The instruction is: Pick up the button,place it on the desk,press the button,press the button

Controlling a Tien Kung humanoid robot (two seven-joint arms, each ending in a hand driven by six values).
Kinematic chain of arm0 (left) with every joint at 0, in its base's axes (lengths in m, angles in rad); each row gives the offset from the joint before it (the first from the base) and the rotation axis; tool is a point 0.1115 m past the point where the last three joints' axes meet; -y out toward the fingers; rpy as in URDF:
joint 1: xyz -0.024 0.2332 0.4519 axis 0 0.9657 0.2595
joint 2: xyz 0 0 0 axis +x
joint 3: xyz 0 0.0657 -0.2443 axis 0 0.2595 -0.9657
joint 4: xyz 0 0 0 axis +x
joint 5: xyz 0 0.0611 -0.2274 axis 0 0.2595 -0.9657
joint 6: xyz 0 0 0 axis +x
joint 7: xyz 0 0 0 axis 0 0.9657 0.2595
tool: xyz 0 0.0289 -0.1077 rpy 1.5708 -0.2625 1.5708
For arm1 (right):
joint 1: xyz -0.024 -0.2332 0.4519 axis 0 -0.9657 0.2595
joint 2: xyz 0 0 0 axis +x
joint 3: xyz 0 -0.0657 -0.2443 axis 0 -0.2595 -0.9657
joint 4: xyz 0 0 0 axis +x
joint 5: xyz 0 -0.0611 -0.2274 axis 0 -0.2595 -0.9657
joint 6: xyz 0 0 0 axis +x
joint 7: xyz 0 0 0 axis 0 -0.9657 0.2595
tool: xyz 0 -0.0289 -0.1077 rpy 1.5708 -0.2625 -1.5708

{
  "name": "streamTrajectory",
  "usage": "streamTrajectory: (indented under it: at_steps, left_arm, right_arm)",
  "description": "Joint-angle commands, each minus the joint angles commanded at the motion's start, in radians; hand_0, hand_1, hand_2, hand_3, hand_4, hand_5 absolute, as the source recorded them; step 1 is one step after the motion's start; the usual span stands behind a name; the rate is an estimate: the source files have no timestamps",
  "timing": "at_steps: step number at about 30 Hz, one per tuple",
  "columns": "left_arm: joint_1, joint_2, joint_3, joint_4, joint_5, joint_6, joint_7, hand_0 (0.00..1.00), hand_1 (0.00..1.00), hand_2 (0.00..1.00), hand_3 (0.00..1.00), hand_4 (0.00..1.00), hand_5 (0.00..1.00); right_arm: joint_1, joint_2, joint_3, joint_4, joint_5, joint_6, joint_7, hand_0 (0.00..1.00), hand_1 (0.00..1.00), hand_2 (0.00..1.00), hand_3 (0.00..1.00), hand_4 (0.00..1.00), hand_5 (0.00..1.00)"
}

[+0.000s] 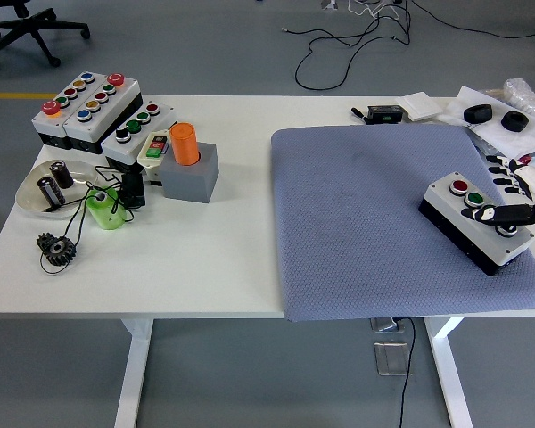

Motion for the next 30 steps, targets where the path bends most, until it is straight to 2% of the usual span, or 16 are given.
streamTrajectory:
  at_steps: [5,12,19,24,25,30]
  left_arm:
    - [-0.003,0.001,-0.006,-0.001,0.003,-0.001,0.000,0.627,0.595,0.581,0.548,0.306,0.998]
    - [-0.008,0.003,-0.014,-0.001,0.007,-0.001,-0.002,0.626,0.593,0.581,0.548,0.306,0.998]
    - [-0.012,0.005,-0.021,0.000,0.010,-0.001,-0.003,0.626,0.591,0.577,0.545,0.307,0.998]
    - [-0.014,0.005,-0.024,-0.001,0.011,-0.001,-0.003,0.626,0.591,0.577,0.545,0.307,0.998]
    - [-0.015,0.005,-0.025,-0.001,0.011,-0.001,-0.003,0.626,0.591,0.576,0.545,0.307,0.998]
    - [-0.017,0.006,-0.025,-0.001,0.011,-0.001,-0.002,0.626,0.591,0.576,0.545,0.307,0.998]
  right_arm:
    - [0.026,0.016,-0.018,-0.021,-0.120,-0.003,-0.009,0.921,0.924,0.971,0.981,0.975,0.221]
    - [0.055,0.041,-0.046,-0.030,-0.122,0.014,-0.049,0.918,0.908,0.975,0.981,0.973,0.220]
    - [0.076,0.062,-0.072,-0.030,-0.107,-0.005,-0.063,0.902,0.898,0.968,0.959,0.963,0.219]
    - [0.104,0.084,-0.101,-0.089,-0.124,0.007,-0.103,0.902,0.898,0.968,0.959,0.963,0.219]
    - [0.113,0.089,-0.108,-0.104,-0.138,0.015,-0.116,0.875,0.879,0.958,0.948,0.960,0.216]
    - [0.148,0.105,-0.140,-0.144,-0.173,0.056,-0.166,0.875,0.879,0.958,0.948,0.960,0.216]
